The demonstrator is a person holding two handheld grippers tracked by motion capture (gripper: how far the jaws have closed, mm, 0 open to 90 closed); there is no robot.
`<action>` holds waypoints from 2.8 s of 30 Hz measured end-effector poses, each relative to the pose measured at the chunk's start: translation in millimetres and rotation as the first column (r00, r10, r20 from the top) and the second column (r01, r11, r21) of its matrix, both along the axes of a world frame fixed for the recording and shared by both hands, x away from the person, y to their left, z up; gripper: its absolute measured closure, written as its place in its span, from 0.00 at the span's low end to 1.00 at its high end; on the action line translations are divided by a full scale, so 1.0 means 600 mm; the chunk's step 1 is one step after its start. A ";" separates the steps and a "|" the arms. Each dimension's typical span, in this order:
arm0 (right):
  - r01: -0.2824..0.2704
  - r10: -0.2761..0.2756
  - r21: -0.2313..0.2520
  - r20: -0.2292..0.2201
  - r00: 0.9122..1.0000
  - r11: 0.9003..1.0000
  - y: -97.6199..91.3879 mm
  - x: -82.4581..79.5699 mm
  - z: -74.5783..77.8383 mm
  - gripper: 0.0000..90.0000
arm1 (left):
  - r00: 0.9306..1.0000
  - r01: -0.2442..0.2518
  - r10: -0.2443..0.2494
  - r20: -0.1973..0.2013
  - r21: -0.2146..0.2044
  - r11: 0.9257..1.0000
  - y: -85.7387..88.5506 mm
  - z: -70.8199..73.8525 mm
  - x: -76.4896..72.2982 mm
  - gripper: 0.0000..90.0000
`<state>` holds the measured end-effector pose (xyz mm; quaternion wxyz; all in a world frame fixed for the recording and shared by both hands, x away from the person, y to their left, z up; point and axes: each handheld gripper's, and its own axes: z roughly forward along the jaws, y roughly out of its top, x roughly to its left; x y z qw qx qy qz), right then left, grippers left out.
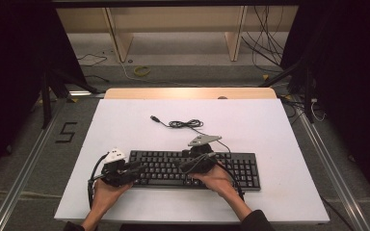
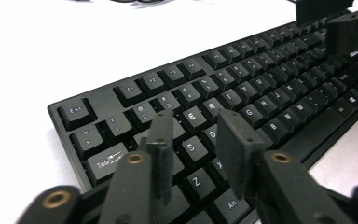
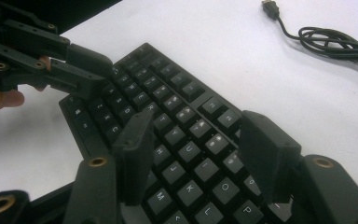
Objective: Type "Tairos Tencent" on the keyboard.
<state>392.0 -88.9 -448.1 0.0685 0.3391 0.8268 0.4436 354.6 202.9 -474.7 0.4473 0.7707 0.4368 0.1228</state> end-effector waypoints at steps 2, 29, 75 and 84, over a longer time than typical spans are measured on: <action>-0.002 0.002 -0.001 0.002 1.000 1.000 0.001 0.000 -0.001 0.53 | 1.000 -0.012 0.012 0.006 -0.022 1.000 0.000 0.002 -0.001 0.64; -0.005 0.004 -0.042 -0.026 1.000 0.999 0.006 0.006 -0.016 0.95 | 1.000 -0.002 0.004 0.022 -0.107 0.994 0.000 0.010 -0.009 0.36; 0.032 -0.034 -0.052 -0.051 0.998 0.998 0.009 0.011 -0.037 0.99 | 0.999 0.009 -0.005 0.033 -0.111 0.994 -0.001 0.012 -0.011 0.36; 0.040 -0.040 -0.017 -0.035 0.999 0.999 -0.005 0.008 -0.023 0.89 | 1.000 -0.003 0.005 0.018 -0.109 0.994 -0.002 0.010 -0.003 0.39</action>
